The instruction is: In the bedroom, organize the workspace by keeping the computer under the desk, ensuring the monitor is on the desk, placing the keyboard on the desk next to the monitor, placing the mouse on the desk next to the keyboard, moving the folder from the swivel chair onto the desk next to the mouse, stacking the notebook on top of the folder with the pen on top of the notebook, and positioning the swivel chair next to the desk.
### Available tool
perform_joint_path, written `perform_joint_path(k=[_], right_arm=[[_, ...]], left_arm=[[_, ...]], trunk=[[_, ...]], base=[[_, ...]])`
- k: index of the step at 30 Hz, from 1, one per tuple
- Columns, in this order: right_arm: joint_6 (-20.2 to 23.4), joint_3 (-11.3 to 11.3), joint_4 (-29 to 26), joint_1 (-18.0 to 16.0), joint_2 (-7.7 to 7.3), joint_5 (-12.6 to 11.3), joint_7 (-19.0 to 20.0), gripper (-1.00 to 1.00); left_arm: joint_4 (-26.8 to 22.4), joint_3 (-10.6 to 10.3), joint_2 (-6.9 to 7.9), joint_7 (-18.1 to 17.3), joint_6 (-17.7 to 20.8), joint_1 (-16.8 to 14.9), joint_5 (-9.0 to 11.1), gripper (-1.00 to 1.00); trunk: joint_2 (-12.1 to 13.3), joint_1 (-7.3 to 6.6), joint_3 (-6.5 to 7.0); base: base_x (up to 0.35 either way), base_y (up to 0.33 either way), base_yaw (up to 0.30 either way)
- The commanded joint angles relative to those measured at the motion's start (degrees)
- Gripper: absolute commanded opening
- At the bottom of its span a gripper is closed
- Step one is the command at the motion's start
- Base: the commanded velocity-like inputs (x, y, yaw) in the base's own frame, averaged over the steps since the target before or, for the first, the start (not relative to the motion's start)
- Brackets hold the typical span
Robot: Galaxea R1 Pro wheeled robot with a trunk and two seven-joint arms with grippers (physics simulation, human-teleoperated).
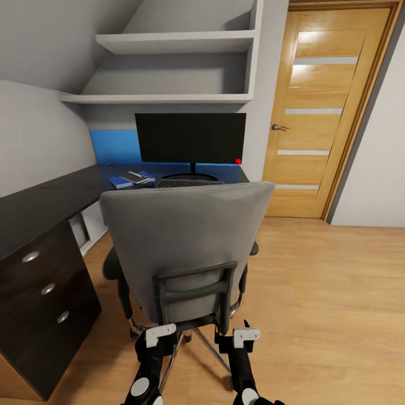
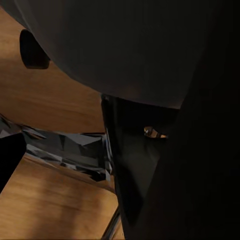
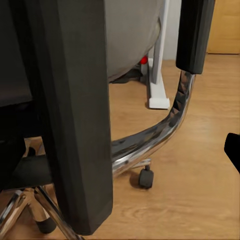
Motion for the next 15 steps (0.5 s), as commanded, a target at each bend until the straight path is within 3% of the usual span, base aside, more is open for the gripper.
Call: perform_joint_path(k=[1, 15], right_arm=[[-0.32, 0.42, 0.0, -0.1, -0.02, -0.6, -0.43, 1.0], [-0.32, 0.41, 0.0, -0.1, -0.04, -0.6, -0.43, 1.0]], left_arm=[[0.02, -0.18, 0.04, 0.29, -0.44, -0.05, 0.72, 1.0], [0.02, -0.18, 0.06, 0.3, -0.44, -0.05, 0.77, 1.0]], trunk=[[-0.02, 0.01, -0.05], [-0.02, 0.01, -0.05]], base=[[0.204, -0.115, 0.0], [0.229, -0.101, 0.0]])
